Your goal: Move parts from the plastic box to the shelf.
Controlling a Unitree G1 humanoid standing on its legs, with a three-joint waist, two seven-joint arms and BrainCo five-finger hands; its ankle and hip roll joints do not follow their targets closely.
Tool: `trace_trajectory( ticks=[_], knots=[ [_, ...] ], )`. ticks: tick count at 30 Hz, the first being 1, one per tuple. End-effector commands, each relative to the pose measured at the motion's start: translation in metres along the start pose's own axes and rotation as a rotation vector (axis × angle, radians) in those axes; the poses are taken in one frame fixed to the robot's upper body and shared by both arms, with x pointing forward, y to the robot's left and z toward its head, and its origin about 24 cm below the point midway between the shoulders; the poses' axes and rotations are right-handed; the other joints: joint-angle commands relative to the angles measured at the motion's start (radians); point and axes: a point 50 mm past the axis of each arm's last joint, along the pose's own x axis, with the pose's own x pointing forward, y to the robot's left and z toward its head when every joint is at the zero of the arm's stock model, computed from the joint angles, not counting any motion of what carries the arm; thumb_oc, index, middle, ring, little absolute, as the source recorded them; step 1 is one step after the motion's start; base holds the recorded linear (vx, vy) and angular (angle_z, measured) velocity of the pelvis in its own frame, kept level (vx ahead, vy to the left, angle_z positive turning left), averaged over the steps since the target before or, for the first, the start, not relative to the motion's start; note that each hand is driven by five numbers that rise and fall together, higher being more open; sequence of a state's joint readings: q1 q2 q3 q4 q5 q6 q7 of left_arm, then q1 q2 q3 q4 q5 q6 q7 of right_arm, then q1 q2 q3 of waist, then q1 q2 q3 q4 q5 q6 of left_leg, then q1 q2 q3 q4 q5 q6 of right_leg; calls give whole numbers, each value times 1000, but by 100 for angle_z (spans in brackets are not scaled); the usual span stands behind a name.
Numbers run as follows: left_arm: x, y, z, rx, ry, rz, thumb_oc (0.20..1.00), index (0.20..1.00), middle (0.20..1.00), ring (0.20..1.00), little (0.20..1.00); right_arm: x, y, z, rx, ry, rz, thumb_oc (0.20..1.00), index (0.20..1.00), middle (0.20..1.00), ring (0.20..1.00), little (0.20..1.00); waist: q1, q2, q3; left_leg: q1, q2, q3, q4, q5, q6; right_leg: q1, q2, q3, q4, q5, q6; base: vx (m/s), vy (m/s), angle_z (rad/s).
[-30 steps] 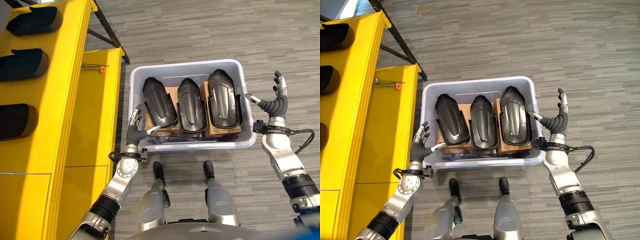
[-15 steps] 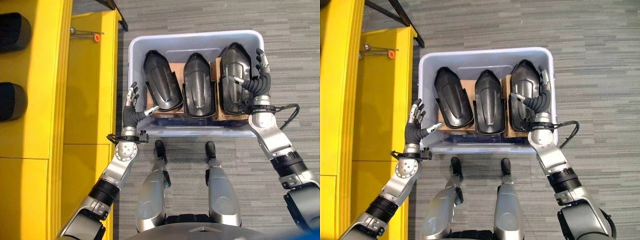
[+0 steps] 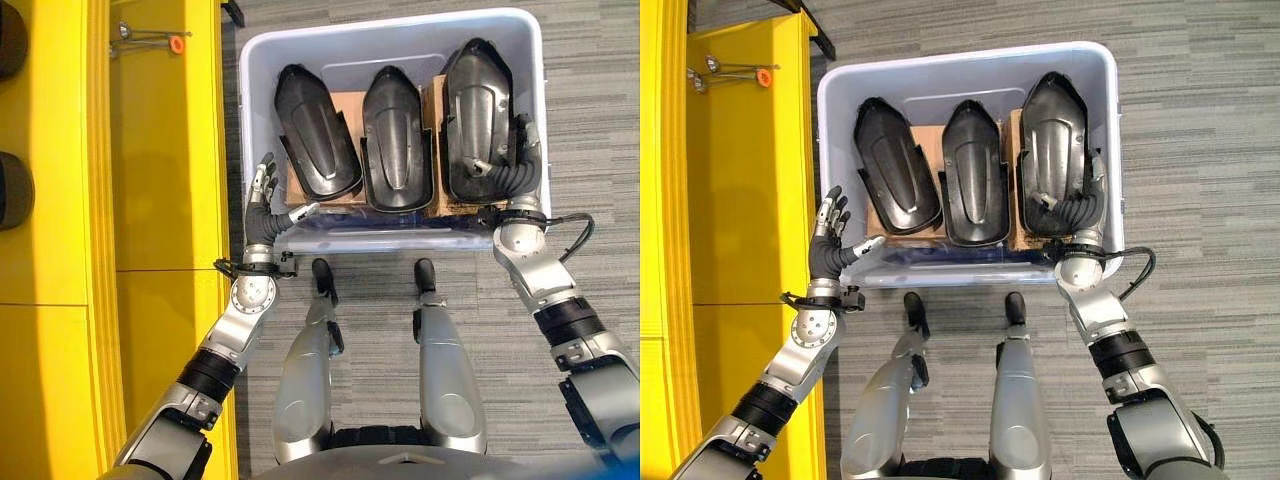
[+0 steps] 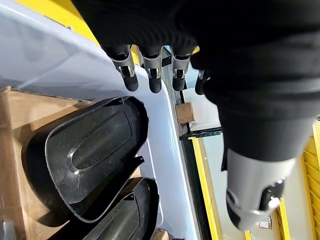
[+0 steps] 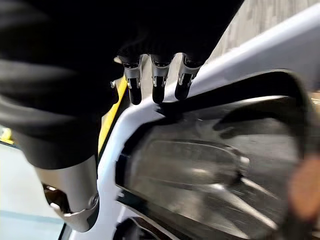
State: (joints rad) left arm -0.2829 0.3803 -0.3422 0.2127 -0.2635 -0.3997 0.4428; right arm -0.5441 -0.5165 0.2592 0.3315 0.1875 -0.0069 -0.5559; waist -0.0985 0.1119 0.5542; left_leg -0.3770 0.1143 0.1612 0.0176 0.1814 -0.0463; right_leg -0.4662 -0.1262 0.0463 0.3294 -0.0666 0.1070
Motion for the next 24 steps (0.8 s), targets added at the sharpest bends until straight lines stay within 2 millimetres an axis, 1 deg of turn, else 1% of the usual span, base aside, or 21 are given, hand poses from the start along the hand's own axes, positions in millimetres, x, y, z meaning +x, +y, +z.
trace_trajectory(
  ticks=[1,5,6,11,12,15,16,17,18,24],
  knots=[
    [-1,0,18,-36,-90,-3,1000,1000,1000,1000,1000,5,4,21,67,-73,56,1000,1000,1000,1000,1000,-9,-2,-34,-44,-60,-36,130,-187,23,-23,66,-46,2,-46,-88,0,0,0],
    [-1,0,18,-30,-86,-14,1000,1000,1000,1000,1000,5,10,23,28,-79,107,1000,1000,1000,1000,1000,-7,-3,-34,-51,-64,-39,132,-189,23,-35,64,-50,15,-54,-87,-2,-15,2],
    [-1,0,18,-26,-82,-20,1000,1000,1000,1000,1000,6,14,25,23,-75,128,1000,1000,1000,1000,1000,-4,-3,-34,-58,-63,-39,135,-188,23,-43,65,-51,19,-53,-88,-10,-46,3],
    [1,0,17,-12,-82,-42,1000,1000,1000,1000,1000,16,21,29,-12,-54,190,1000,1000,1000,1000,1000,12,-5,-34,-83,-65,-49,150,-189,25,-65,63,-58,38,-57,-89,-3,-52,5],
    [1,0,17,-7,-81,-52,1000,1000,1000,1000,1000,19,24,30,17,-10,220,1000,1000,1000,1000,1000,20,-5,-34,-90,-67,-51,154,-188,25,-69,62,-61,40,-57,-90,6,-41,8],
    [2,0,17,-7,-77,-57,1000,1000,1000,1000,1000,22,26,30,46,16,227,1000,1000,1000,1000,1000,25,-3,-34,-92,-68,-55,156,-189,25,-71,63,-62,44,-58,-90,10,-30,3],
    [2,1,16,-2,-72,-69,1000,1000,1000,1000,1000,26,31,30,95,51,243,1000,1000,1000,1000,1000,36,-1,-34,-93,-70,-58,157,-189,26,-70,63,-65,45,-59,-92,20,-37,4],
    [2,1,16,-2,-71,-70,1000,1000,1000,1000,1000,26,31,30,103,58,247,1000,1000,1000,1000,1000,37,0,-34,-93,-70,-58,157,-189,26,-71,63,-65,46,-59,-92,32,-50,7],
    [2,0,16,-4,-68,-79,1000,1000,1000,1000,1000,30,33,32,157,84,248,1000,1000,1000,1000,1000,44,3,-34,-96,-71,-60,160,-189,26,-74,64,-67,50,-60,-93,18,-20,7],
    [2,-1,15,-12,-56,-99,1000,1000,1000,1000,1000,36,38,30,280,187,243,1000,1000,1000,1000,1000,53,15,-34,-98,-74,-60,161,-188,24,-79,64,-69,54,-62,-96,12,-2,2]
  ],
)
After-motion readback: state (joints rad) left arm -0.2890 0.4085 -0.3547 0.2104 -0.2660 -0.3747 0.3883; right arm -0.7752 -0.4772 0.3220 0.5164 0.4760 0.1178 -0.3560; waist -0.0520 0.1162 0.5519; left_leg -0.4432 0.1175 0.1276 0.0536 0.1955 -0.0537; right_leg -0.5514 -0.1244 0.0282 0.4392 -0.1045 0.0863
